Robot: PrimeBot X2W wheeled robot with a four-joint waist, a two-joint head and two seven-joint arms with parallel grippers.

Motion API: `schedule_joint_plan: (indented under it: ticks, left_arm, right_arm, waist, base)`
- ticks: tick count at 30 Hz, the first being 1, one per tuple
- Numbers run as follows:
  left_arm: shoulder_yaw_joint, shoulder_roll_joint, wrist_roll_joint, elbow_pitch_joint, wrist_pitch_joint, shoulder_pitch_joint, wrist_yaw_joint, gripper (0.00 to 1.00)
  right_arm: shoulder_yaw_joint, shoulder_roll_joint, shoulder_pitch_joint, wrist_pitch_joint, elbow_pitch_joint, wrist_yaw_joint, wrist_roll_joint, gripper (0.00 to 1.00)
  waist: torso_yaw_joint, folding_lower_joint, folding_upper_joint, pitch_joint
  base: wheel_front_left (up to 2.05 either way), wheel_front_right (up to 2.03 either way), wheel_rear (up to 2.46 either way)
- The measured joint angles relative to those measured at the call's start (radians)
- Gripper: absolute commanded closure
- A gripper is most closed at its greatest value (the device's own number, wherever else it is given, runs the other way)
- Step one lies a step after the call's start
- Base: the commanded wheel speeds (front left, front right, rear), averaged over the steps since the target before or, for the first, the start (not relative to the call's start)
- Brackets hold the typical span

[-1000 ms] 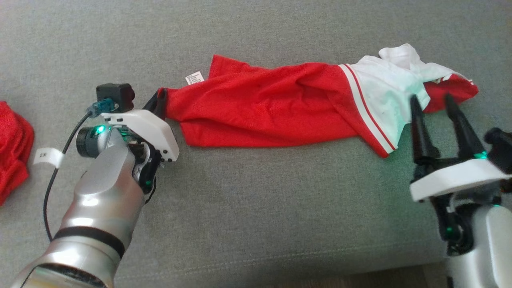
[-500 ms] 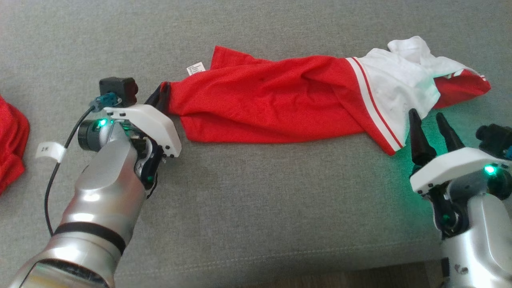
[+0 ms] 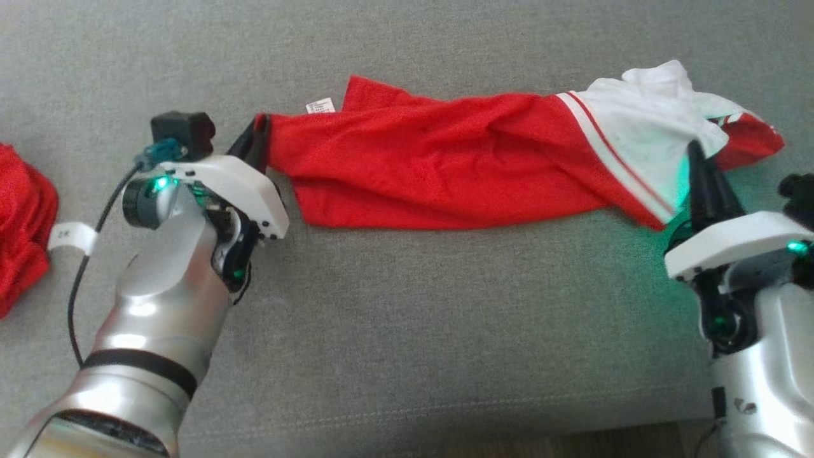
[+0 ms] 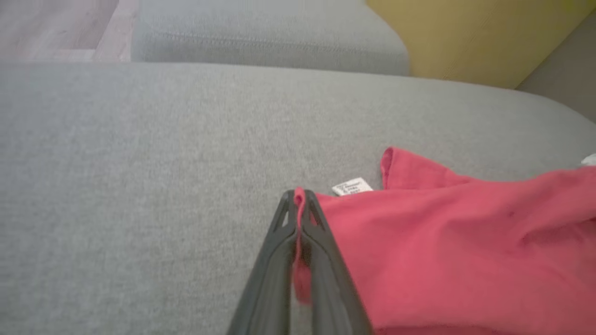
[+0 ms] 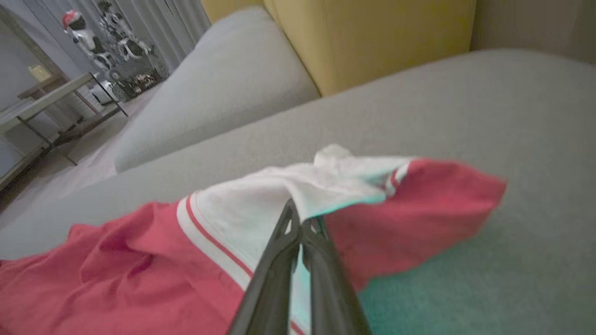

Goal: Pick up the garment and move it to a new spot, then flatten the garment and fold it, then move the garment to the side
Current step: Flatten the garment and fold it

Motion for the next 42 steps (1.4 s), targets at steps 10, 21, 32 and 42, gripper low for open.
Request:
schedule_joint_plan:
  ticks: [10, 21, 32, 42]
  left_arm:
    - [0.093, 0.09, 0.026, -0.365, -0.009, 0.04, 0.048, 1.0]
    - [0.158, 0.207, 0.048, -0.922, 0.041, 0.135, 0.135, 1.0]
    - [0.183, 0.296, 0.055, -1.316, 0.236, 0.166, 0.224, 1.0]
    - [0.194, 0.308, 0.036, -1.373, 0.267, 0.209, 0.256, 1.0]
  right_arm:
    - [-0.003, -0.045, -0.001, -0.021, -0.295, 0.0, -0.105, 1.0]
    - [-0.071, -0.087, -0.051, 0.07, -0.61, 0.0, -0.143, 1.0]
    - [-0.121, -0.213, -0.22, 0.195, -0.718, 0.0, -0.103, 1.0]
    - [-0.111, -0.222, -0.232, 0.252, -0.696, 0.0, -0.053, 1.0]
  waist:
    - [-0.002, 0.0, 0.0, -0.072]
    - [0.021, 0.0, 0.0, -0.163]
    - [0.043, 0.0, 0.0, -0.25]
    - [0.054, 0.0, 0.0, -0.242]
  base:
    - [0.0, 0.0, 0.0]
    - [0.0, 0.0, 0.0]
    - [0.0, 0.0, 0.0]
    - [0.0, 0.0, 0.0]
